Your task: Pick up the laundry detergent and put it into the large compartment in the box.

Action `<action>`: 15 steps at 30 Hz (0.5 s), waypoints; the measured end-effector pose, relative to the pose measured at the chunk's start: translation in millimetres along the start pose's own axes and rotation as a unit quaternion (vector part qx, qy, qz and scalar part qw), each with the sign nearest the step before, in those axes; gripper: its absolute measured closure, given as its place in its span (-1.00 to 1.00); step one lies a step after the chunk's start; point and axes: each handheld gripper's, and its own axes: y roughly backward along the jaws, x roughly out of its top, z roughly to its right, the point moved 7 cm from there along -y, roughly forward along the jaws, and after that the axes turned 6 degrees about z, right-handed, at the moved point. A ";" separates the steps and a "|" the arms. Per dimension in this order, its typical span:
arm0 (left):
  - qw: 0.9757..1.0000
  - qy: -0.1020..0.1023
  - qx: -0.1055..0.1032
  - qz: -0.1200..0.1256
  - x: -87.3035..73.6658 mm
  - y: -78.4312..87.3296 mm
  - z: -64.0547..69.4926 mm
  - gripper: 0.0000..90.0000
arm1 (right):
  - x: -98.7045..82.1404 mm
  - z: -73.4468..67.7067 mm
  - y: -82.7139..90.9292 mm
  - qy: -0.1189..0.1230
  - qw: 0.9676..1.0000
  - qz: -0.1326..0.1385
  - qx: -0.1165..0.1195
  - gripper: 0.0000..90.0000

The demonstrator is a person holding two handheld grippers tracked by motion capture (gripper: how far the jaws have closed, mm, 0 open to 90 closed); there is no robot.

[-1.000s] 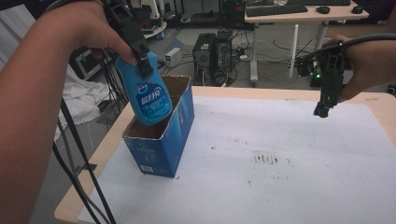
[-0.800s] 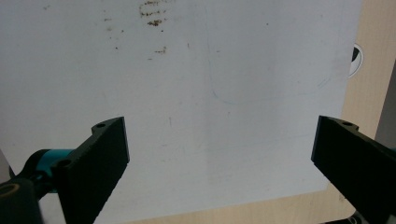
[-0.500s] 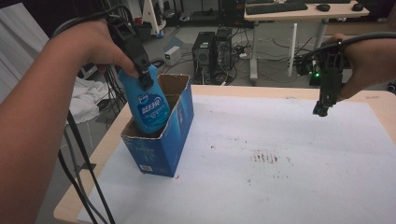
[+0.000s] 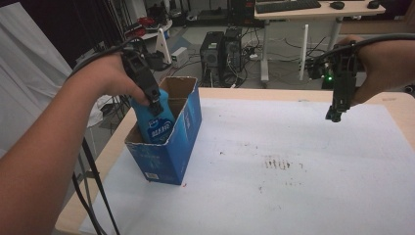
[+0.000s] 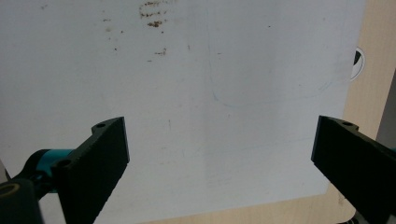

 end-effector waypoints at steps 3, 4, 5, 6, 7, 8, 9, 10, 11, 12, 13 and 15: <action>1.000 -0.023 0.001 -0.007 0.0 -9.2 0.5 -0.16 | -0.3 -1.0 -0.5 -0.003 1.000 -0.001 0.000 -0.93; 0.999 -0.039 0.003 -0.010 0.2 -13.6 1.3 -0.16 | -1.0 -0.9 -0.2 -0.004 1.000 -0.002 -0.001 -0.93; 0.999 -0.039 0.003 -0.010 0.2 -13.6 1.3 -0.16 | -1.0 -0.9 -0.2 -0.004 1.000 -0.002 -0.001 -0.93; 0.999 -0.046 0.004 -0.010 0.2 -15.7 2.0 -0.16 | -1.2 -1.2 -0.3 -0.005 1.000 -0.002 -0.002 -0.93; 0.999 -0.046 0.004 -0.010 0.2 -15.7 2.0 -0.16 | -1.2 -1.2 -0.3 -0.005 1.000 -0.002 -0.002 -0.93; 0.998 -0.066 0.008 -0.015 -0.1 -20.1 2.7 -0.16 | -1.9 -1.3 -0.9 -0.004 1.000 0.000 -0.002 -0.93; 0.997 -0.070 0.008 -0.015 -0.1 -21.5 2.7 -0.16 | -2.3 -0.9 -0.8 -0.002 1.000 0.000 -0.002 -0.93; 0.997 -0.076 0.007 -0.017 -0.5 -23.3 3.0 -0.16 | -2.9 -1.3 -0.3 -0.006 1.000 -0.002 -0.002 -0.93; 0.996 -0.081 0.007 -0.020 -0.9 -25.1 2.9 -0.16 | -3.4 -0.8 0.0 -0.005 1.000 0.000 -0.002 -0.93; 0.996 -0.082 0.007 -0.019 -0.9 -26.8 3.4 -0.16 | -3.8 -0.3 0.5 -0.005 1.000 0.001 -0.003 -0.93; 0.996 -0.086 0.008 -0.020 -1.0 -28.7 3.5 -0.16 | -4.4 -0.4 1.1 -0.009 1.000 0.000 -0.004 -0.93; 0.996 -0.090 0.007 -0.021 -1.5 -33.1 3.6 -0.16 | -5.2 0.1 1.7 -0.009 1.000 0.002 -0.004 -0.93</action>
